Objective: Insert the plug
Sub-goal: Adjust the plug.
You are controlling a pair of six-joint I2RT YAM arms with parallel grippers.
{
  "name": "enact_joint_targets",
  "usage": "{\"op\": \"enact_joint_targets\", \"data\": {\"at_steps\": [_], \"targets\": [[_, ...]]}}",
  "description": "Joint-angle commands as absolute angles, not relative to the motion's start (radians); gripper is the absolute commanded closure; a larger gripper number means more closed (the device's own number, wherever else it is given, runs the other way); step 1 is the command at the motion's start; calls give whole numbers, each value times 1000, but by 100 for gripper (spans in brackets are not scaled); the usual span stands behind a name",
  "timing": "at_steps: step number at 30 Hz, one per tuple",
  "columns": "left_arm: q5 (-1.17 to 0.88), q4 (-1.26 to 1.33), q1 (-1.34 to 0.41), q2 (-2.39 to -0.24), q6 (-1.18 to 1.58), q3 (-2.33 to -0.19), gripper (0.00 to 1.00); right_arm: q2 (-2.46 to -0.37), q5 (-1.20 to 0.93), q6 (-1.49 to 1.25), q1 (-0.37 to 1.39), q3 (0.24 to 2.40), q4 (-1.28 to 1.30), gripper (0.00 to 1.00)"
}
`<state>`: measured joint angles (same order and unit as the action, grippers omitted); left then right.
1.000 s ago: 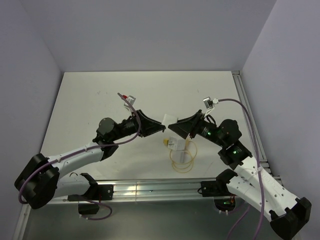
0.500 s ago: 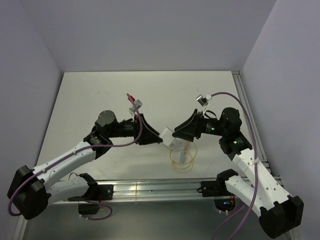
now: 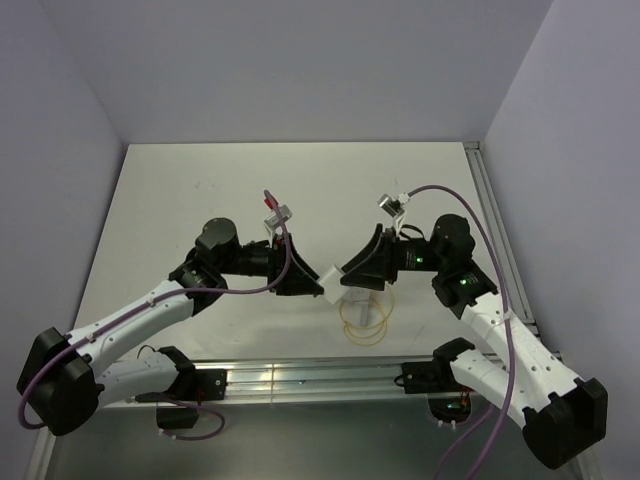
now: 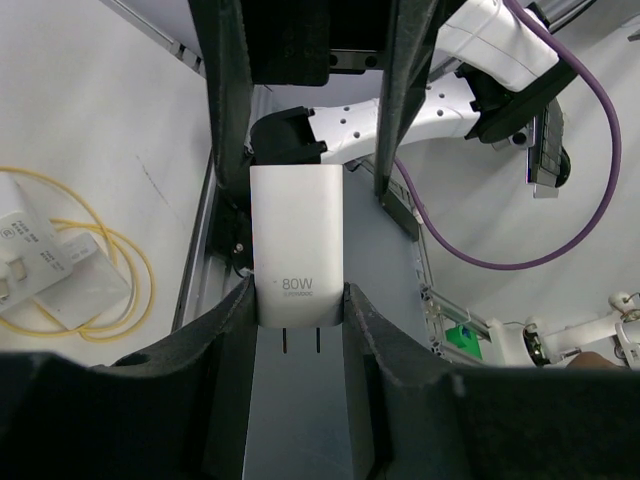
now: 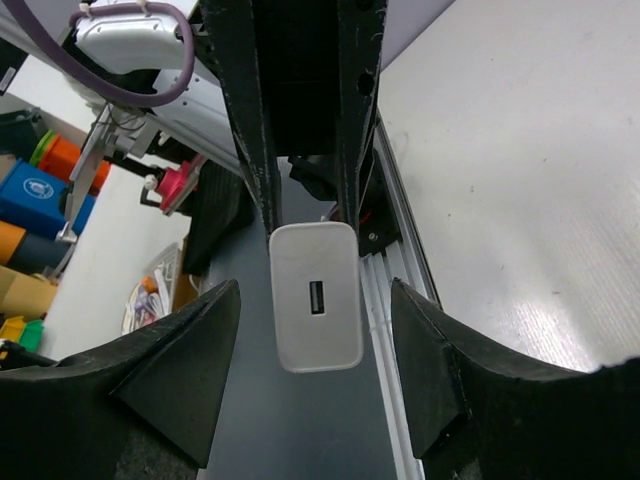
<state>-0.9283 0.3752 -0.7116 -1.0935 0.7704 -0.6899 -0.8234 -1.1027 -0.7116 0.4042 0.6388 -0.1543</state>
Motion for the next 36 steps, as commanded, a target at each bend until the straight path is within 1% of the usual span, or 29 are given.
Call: {"op": "enact_joint_targets", "data": {"at_steps": [1, 5, 8, 10, 11, 12, 14, 15, 16, 18, 20, 22, 23, 25, 26, 27, 28, 31, 32, 33, 36], "targets": [[-980, 416, -707, -1091, 746, -750, 99, -842, -1120, -698, 425, 673, -180, 32], [-986, 407, -707, -1098, 741, -756, 99, -883, -1115, -684, 460, 687, -173, 37], [-962, 376, -707, -1086, 723, -761, 99, -887, -1074, -654, 477, 698, -135, 37], [-882, 325, -707, -1066, 684, -759, 99, -882, -1013, -618, 477, 731, -62, 35], [-843, 315, -707, -1034, 669, -753, 99, -874, -891, -608, 476, 748, 25, 30], [-754, 305, -707, -1013, 632, -749, 99, -873, -827, -615, 476, 765, 70, 27], [-649, 235, -709, -956, 577, -750, 99, -876, -691, -658, 471, 819, 185, 22], [-603, 213, -709, -940, 528, -752, 99, -879, -655, -672, 460, 839, 224, 21], [-512, 189, -710, -913, 506, -752, 99, -882, -625, -684, 456, 876, 260, 21], [-433, 196, -712, -887, 451, -741, 99, -890, -531, -715, 448, 913, 372, 18], [-297, 215, -726, -861, 413, -724, 99, -899, -526, -754, 436, 948, 428, 13], [-159, 222, -774, -847, 315, -713, 99, -905, -548, -813, 414, 954, 426, 12], [30, 276, -805, -845, 272, -700, 99, -907, -560, -875, 411, 954, 405, 11], [206, 401, -925, -853, 87, -629, 99, -907, -555, -919, 407, 971, 384, 8], [338, 511, -971, -868, -66, -617, 100, -913, -543, -945, 408, 983, 388, 8], [412, 552, -1009, -891, -122, -612, 100, -919, -523, -949, 407, 1027, 406, 8], [445, 592, -1064, -943, -180, -609, 100, -939, -487, -951, 405, 1054, 429, 8], [527, 714, -1106, -1020, -362, -608, 100, -1004, -505, -972, 405, 1141, 475, 9], [573, 773, -1126, -1029, -471, -592, 100, -1026, -505, -974, 405, 1164, 523, 10], [590, 896, -1146, -1040, -529, -574, 100, -1046, -503, -977, 405, 1216, 550, 11], [688, 1027, -1215, -1127, -711, -555, 100, -1101, -525, -1003, 400, 1265, 590, 14]]}}
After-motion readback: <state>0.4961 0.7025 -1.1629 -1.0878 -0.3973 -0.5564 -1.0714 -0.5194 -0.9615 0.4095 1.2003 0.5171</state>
